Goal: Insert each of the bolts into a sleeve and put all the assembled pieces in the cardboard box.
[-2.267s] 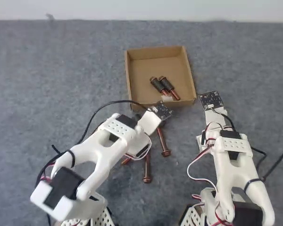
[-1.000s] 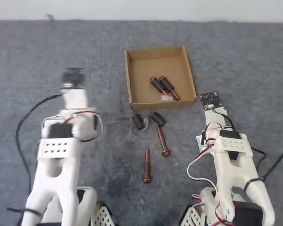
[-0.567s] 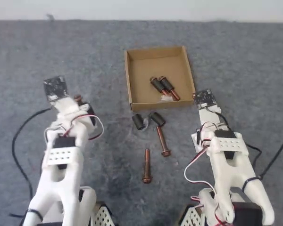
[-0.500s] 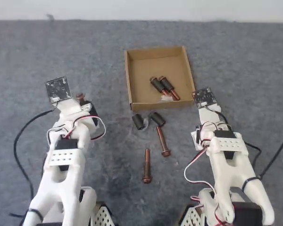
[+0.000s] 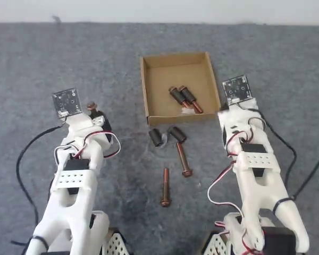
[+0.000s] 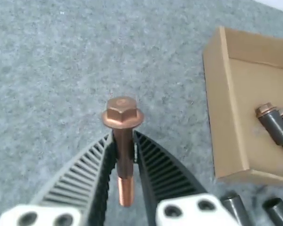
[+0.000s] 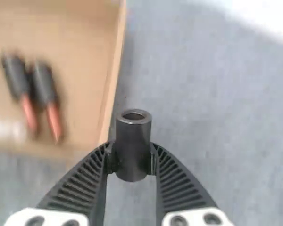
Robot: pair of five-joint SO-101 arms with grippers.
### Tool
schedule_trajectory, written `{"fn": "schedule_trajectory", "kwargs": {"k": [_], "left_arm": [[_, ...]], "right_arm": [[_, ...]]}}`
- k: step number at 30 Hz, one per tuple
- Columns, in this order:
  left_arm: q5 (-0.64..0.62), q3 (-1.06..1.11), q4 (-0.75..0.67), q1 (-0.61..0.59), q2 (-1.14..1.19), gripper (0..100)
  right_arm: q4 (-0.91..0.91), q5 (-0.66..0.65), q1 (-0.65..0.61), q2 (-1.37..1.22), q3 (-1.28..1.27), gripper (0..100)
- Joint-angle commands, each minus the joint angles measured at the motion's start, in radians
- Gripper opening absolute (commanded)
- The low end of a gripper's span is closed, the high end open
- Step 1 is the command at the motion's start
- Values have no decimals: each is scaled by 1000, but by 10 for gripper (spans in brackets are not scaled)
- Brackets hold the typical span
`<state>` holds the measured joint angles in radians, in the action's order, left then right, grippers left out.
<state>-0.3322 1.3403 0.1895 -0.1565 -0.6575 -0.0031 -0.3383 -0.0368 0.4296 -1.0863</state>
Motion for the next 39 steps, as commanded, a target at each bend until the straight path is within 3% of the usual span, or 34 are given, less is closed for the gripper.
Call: {"fn": "schedule_trajectory", "kwargs": {"k": [1,5,9,16,22,27,31,39], "left_arm": [[-3,-10,-28,3,-46,11],[-3,-10,-28,3,-46,11],[-3,-10,-28,3,-46,11],[-2,-10,-28,3,-46,11],[-2,-12,-29,5,-46,11],[-2,-12,-29,5,-46,11],[-2,-12,-29,5,-46,11],[-2,-10,-29,6,-46,11]], "right_arm": [[101,-2,-36,5,58,6],[160,-6,-73,-28,78,6],[383,2,-74,-143,91,5],[831,232,-91,-288,8,5],[1000,238,-157,-392,-55,5],[1087,359,-255,-458,-135,4],[1153,370,-317,-464,-215,4],[1506,370,-380,-472,-454,4]]}}
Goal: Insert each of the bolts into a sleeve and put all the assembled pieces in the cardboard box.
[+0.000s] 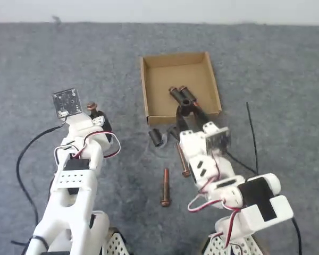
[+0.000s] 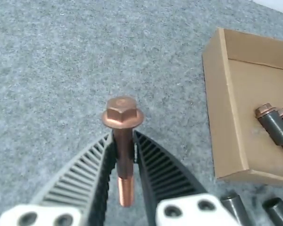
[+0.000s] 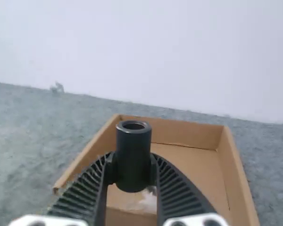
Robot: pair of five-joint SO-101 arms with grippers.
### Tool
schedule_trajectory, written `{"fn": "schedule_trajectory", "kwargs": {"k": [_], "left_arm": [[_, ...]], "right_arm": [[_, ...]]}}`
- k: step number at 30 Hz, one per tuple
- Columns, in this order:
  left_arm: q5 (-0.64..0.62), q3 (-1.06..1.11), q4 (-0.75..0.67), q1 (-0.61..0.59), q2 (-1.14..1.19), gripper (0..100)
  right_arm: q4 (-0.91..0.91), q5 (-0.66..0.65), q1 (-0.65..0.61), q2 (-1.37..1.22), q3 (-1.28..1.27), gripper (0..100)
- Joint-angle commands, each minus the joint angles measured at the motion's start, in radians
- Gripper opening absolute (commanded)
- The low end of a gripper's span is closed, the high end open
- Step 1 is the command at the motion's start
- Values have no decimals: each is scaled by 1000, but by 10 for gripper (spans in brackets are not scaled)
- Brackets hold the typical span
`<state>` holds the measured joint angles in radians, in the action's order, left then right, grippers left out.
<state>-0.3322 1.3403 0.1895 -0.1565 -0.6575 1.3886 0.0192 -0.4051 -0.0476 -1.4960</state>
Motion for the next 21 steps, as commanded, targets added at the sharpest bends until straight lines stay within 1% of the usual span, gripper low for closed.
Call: {"fn": "schedule_trajectory", "kwargs": {"k": [1,7,15,19,21], "left_arm": [[-2,-10,-29,8,-46,11],[0,-8,-29,6,-46,11],[0,-10,-40,11,-48,11],[-3,24,-198,17,-46,11],[-5,42,-288,63,-46,11]], "right_arm": [[140,14,-12,5,-66,4],[297,14,-13,5,-184,4],[314,15,-1,4,-186,4],[305,15,-7,2,-178,4],[297,15,-7,-18,-161,5]]}}
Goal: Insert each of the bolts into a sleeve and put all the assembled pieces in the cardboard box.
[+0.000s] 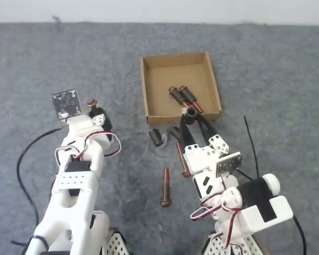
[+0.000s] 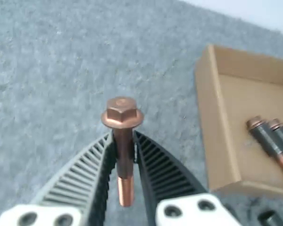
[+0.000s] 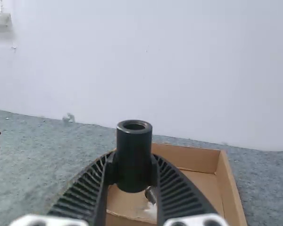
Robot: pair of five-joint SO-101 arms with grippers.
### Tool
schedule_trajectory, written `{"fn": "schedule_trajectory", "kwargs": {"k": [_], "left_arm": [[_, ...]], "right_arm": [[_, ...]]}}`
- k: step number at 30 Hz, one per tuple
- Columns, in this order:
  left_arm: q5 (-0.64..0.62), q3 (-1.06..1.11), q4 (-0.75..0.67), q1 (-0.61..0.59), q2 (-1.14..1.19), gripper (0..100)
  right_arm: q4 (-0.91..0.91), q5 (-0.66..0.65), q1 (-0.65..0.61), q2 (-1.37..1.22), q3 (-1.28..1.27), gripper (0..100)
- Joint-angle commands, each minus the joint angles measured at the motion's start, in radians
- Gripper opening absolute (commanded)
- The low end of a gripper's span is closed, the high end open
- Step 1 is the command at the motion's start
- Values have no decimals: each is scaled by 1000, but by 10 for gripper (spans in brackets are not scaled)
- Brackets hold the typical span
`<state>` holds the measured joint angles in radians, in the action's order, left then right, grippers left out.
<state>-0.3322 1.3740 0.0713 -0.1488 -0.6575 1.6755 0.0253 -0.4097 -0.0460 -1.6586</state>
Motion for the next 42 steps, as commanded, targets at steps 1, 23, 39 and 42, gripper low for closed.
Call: {"fn": "schedule_trajectory", "kwargs": {"k": [1,23,39,42], "left_arm": [[-5,10,-209,86,-46,11],[-2,-62,-353,640,-57,11],[-2,-295,-124,658,-52,11],[-2,-289,-121,660,-49,11]], "right_arm": [[10,9,-2,-45,12,5],[84,5,-41,-275,89,6],[76,3,-39,-275,89,6],[76,3,-39,-275,89,6]]}}
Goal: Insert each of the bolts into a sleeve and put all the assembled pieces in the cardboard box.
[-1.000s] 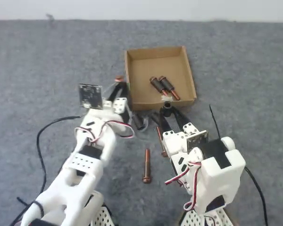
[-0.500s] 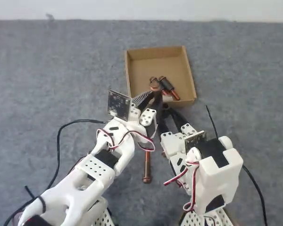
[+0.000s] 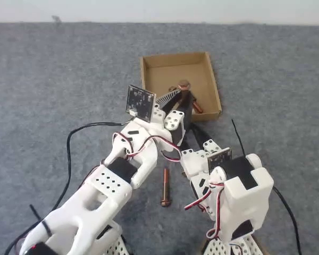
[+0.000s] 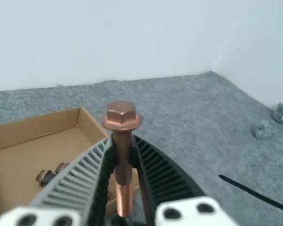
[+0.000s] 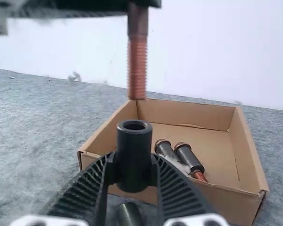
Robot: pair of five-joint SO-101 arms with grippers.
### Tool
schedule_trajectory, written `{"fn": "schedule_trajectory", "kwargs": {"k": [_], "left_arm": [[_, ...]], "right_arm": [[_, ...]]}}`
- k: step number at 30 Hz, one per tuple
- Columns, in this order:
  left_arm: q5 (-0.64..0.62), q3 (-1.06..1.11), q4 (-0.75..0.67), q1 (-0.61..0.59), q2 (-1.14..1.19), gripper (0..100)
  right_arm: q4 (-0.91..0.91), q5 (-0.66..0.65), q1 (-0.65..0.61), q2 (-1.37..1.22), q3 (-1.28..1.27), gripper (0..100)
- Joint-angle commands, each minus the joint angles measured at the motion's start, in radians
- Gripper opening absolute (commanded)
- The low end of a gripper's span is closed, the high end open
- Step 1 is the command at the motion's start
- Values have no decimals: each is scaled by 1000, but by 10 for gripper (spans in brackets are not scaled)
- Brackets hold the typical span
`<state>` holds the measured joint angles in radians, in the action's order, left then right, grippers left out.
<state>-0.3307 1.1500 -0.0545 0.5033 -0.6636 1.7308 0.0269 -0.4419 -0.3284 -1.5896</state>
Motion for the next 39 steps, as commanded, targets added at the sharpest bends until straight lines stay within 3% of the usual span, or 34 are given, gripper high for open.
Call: {"fn": "schedule_trajectory", "kwargs": {"k": [1,22,26,39], "left_arm": [[-3,-58,9,9,-41,11],[-2,73,40,21,-43,11],[60,111,34,21,-43,11],[91,176,38,23,-41,11]], "right_arm": [[21,2,-7,7,20,6],[2,2,12,7,26,6],[4,2,12,7,23,6],[4,2,27,7,26,6]]}}
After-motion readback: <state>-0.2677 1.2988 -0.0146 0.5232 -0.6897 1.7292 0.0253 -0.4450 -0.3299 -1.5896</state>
